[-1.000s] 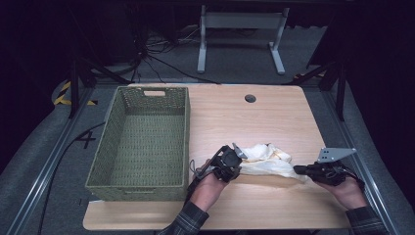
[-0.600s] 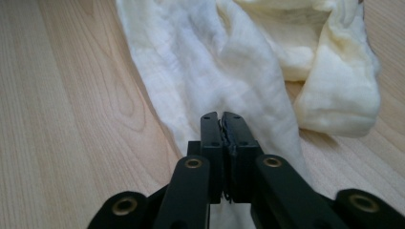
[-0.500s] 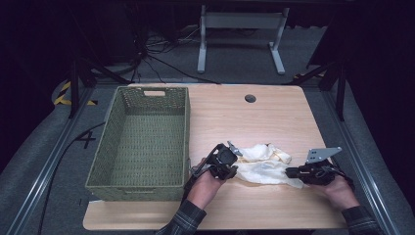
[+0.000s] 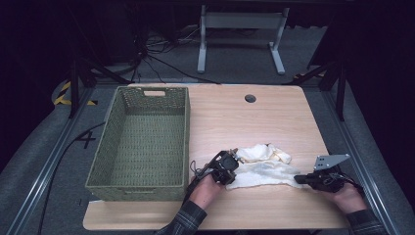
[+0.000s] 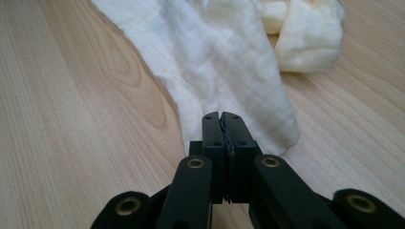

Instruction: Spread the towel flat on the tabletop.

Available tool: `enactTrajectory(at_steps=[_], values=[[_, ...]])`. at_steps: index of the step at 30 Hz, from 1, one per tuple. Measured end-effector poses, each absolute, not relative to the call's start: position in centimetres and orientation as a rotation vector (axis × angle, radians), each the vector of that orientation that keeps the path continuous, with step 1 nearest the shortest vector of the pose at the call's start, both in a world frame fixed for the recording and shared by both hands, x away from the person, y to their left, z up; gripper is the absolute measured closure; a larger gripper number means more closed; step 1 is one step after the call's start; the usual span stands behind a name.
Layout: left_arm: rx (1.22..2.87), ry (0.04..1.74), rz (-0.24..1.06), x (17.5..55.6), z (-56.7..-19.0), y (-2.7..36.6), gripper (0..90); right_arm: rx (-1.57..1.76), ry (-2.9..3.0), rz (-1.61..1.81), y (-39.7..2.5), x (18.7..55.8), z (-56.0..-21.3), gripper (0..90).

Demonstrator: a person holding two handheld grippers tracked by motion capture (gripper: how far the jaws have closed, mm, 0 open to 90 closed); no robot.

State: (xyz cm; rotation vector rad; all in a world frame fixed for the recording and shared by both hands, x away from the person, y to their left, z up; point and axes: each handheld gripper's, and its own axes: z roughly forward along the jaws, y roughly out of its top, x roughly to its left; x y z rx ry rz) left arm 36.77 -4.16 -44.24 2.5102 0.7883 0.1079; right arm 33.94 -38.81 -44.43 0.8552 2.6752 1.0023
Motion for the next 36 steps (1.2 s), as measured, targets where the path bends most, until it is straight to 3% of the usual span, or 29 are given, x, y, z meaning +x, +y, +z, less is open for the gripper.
enactTrajectory(at_steps=[36], values=[[2.589, 0.743, 0.068, 30.7, -44.1, -1.7, 89.4, 0.587, 2.933, 1.058, -37.0, 28.5, -45.1, 89.1]])
